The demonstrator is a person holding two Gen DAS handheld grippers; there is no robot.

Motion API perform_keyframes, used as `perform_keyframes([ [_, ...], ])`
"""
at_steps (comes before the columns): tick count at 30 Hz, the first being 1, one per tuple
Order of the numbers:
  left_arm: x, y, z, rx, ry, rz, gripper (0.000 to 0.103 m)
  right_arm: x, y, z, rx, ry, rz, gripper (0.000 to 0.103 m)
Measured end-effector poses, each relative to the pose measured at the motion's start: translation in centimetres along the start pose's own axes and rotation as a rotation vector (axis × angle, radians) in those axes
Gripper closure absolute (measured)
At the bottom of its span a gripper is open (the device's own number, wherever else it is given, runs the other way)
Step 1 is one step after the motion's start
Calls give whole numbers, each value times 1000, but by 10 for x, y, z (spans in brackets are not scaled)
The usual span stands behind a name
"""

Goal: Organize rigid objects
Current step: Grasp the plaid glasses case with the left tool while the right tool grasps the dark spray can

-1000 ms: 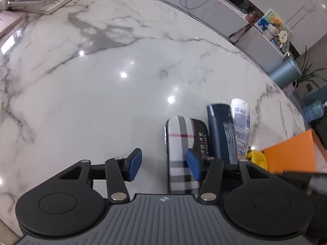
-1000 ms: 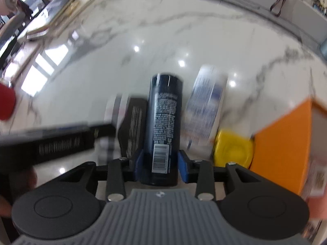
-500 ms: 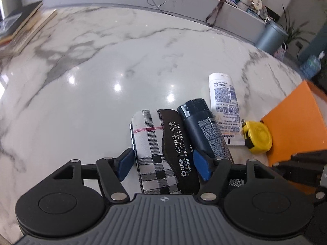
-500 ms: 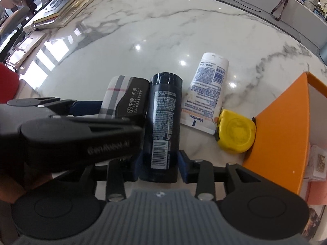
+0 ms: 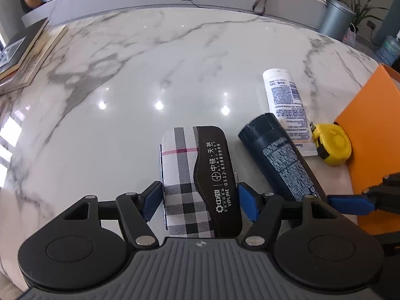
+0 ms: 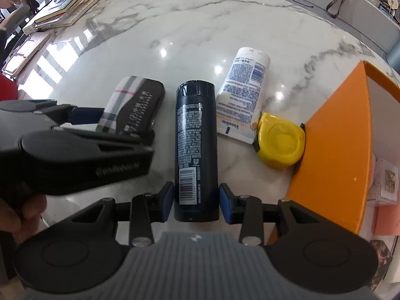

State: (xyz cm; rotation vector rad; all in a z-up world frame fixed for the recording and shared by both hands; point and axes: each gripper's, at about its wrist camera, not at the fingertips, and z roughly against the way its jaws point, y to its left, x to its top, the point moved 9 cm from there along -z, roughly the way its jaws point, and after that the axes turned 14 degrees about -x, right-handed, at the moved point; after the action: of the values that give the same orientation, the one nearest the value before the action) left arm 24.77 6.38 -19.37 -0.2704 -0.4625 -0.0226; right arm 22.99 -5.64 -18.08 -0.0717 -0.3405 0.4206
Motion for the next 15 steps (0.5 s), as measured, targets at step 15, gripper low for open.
perform_keyframes([
  [15, 4, 4, -4, 25, -30, 7, 12, 16, 7, 0, -14, -62, 70, 55],
])
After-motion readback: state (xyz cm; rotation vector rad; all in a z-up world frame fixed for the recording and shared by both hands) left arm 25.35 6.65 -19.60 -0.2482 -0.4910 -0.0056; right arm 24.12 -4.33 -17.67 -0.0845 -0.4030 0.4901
